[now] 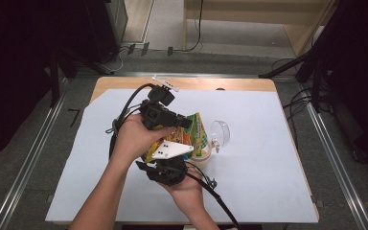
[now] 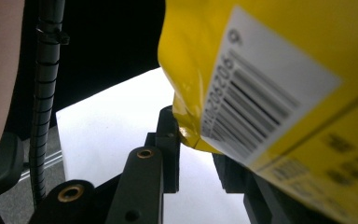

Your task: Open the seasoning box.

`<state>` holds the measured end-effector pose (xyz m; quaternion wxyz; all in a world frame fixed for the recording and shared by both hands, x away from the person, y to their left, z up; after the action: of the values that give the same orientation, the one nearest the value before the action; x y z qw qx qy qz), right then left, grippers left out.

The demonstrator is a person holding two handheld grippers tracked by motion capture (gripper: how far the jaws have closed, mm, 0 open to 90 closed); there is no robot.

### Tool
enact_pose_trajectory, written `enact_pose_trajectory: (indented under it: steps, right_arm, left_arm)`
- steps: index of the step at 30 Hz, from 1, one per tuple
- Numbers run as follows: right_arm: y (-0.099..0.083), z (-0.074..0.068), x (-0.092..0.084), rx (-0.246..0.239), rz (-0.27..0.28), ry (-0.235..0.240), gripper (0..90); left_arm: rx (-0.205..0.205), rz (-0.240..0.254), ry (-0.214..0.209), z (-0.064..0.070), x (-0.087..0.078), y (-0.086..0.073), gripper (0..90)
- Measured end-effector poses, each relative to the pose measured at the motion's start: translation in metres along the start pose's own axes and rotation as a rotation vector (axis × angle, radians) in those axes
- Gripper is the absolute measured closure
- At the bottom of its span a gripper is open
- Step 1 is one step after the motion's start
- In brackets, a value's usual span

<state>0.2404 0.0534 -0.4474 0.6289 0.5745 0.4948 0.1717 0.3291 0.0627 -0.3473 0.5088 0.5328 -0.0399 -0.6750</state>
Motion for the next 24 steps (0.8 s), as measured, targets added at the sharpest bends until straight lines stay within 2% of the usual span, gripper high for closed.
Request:
enact_pose_trajectory:
  steps: [3,8,10,17,19,24]
  right_arm:
    - [-0.001,0.000,0.002,-0.004,-0.002,0.002,74.1]
    - [-0.006,0.002,0.005,-0.004,-0.007,0.017,71.0]
    - [-0.007,0.001,0.006,-0.016,-0.011,0.018,69.5]
    - [-0.016,0.001,0.012,-0.058,-0.045,0.033,67.4]
    - [-0.019,0.002,0.013,-0.067,-0.047,0.024,67.0]
    - [-0.023,0.005,0.012,-0.057,-0.054,0.035,66.3]
  left_arm:
    - [-0.015,-0.007,-0.006,-0.004,0.002,-0.001,81.1]
    - [-0.041,-0.001,-0.045,-0.011,0.001,-0.004,80.7]
    - [-0.042,-0.008,-0.051,-0.012,0.002,-0.006,80.4]
    - [-0.038,-0.086,-0.061,-0.014,0.012,-0.011,80.6]
    - [-0.039,-0.082,-0.077,-0.013,0.014,-0.011,80.7]
    - [-0.039,-0.091,-0.076,-0.017,0.018,-0.011,80.7]
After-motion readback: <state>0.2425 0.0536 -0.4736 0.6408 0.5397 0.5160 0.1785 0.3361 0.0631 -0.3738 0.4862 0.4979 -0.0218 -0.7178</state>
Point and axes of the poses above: each handheld gripper's, and its own axes: x roughly forward along the jaws, y roughly out of its top, z roughly to its right, the point moved 5 cm from there along x, roughly forward along the jaws, and after that the axes turned 7 degrees about -y, right-handed, at the moved point
